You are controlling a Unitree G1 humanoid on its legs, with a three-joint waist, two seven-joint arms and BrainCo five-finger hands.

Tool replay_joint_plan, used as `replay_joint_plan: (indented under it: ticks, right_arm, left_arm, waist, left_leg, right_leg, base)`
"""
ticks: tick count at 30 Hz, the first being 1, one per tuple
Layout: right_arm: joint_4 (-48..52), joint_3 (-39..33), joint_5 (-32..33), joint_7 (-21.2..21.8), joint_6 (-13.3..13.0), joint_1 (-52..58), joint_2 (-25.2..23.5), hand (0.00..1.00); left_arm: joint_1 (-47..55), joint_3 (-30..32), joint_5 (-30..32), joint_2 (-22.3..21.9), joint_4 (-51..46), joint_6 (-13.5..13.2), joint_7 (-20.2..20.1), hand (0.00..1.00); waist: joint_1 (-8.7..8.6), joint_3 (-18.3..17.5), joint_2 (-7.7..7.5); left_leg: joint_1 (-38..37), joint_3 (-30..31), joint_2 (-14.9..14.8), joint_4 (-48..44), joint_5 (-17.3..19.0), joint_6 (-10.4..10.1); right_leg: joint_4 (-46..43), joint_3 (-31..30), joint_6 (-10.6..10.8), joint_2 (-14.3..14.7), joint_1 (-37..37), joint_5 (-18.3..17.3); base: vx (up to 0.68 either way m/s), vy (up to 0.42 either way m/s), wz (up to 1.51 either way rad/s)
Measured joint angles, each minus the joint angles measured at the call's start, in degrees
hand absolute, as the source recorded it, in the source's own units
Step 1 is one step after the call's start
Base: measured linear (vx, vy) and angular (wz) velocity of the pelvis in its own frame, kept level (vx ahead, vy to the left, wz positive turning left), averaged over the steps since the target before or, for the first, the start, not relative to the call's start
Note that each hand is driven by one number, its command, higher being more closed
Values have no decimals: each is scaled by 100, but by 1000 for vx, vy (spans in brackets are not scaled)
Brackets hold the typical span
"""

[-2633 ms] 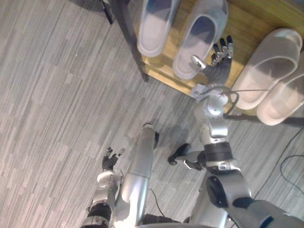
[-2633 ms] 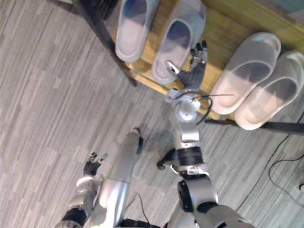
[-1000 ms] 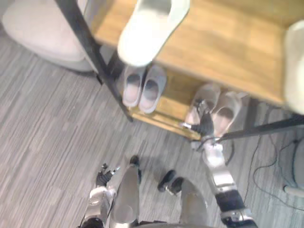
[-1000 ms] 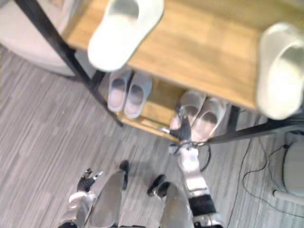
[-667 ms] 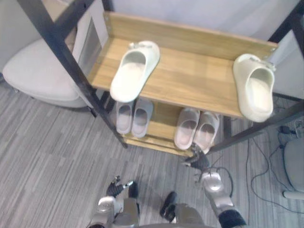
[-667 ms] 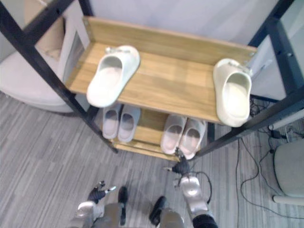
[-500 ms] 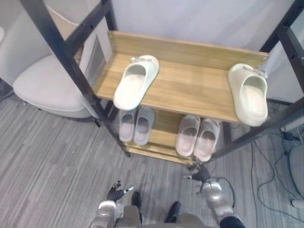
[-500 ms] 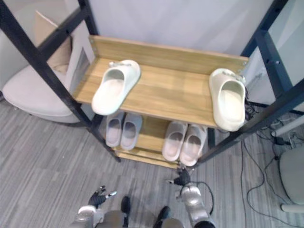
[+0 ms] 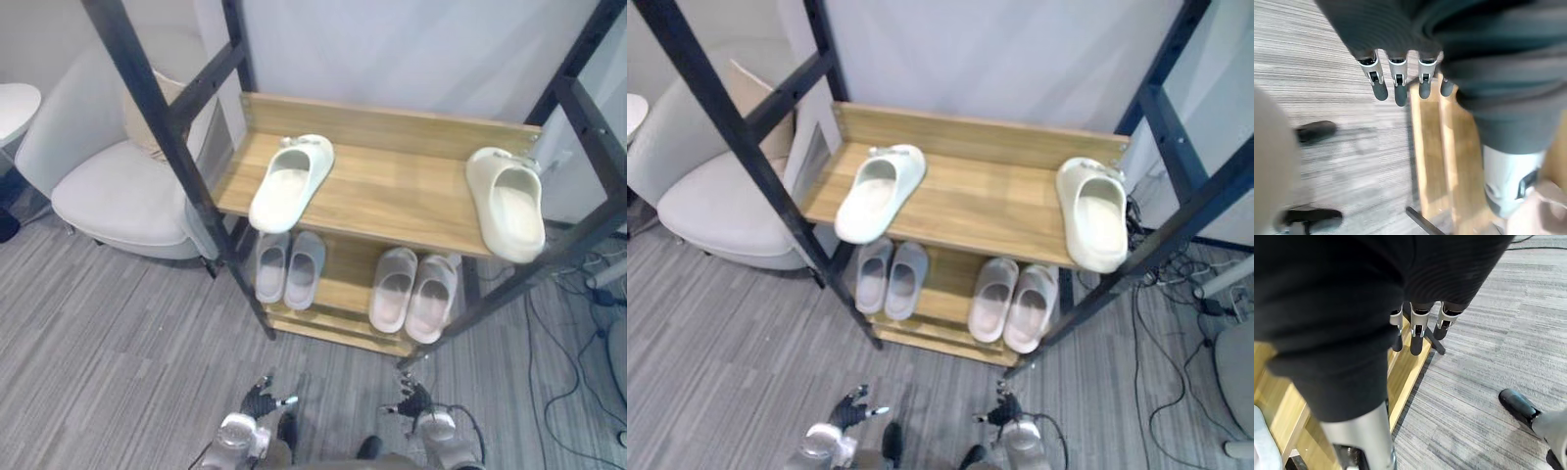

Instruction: Organize the slippers on the shoe rack

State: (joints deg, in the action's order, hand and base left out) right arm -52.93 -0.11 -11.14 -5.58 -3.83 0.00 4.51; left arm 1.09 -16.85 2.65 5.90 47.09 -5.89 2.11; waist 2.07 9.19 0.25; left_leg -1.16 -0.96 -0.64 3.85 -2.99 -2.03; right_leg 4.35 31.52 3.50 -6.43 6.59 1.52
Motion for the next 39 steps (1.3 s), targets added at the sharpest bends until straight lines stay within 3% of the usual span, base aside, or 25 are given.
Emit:
replay_joint_plan:
  ticks: [8, 10, 17, 27, 32, 39]
  right_arm:
    - [-204, -200, 55, -16, 1, 8, 16, 0]
    - [-203, -201, 116, -12, 0, 6, 14, 0]
    - [-193, -199, 181, -7, -3, 123, 55, 0]
    - [-201, -121, 456, -1, -2, 242, 87, 0]
    - [-203, 37, 457, 4, 0, 249, 204, 0]
    - [-204, 46, 456, 49, 43, 242, 229, 0]
  left_arm:
    - [-12, -1144, -352, 40, -2297, -122, -301, 0]
    - [-89, -1426, -688, 131, -2863, -167, -469, 0]
    - [-395, -1800, -1417, 216, -4014, -244, -598, 0]
    - [-1680, -1549, -2119, 119, -5110, -398, -98, 0]
    - [-2097, -1438, -2140, 32, -5110, -412, 78, 0]
    - [-3160, -663, -2154, 10, -4545, -462, 425, 0]
  waist:
    - [-33, -82, 106]
    - [-70, -94, 120]
    - [-190, -154, 183]
    - [-240, -348, 214]
    - [-272, -354, 212]
    - [-293, -386, 206]
  left_leg:
    - [-91, 141, 80, 198, -104, 71]
    - [-88, 161, 107, 197, -104, 71]
    - [-95, 152, 109, 197, -102, 71]
    - [-117, -15, 23, 198, -82, 47]
    - [-113, -11, 25, 198, -82, 47]
    - [-94, -6, 35, 197, -86, 52]
  right_leg:
    - [0, 124, 42, -78, 72, 6]
    - [0, 139, 46, -82, 77, 3]
    - [0, 132, 48, -79, 81, -1]
    - [-23, -41, 26, -73, 45, 15]
    - [-59, -41, 30, -81, 32, 10]
    - [-107, -40, 34, -87, -5, 3]
  base:
    - [23, 35, 10]
    - [35, 22, 4]
    - [17, 9, 0]
    - [11, 9, -9]
    - [0, 0, 0]
    - [0, 0, 0]
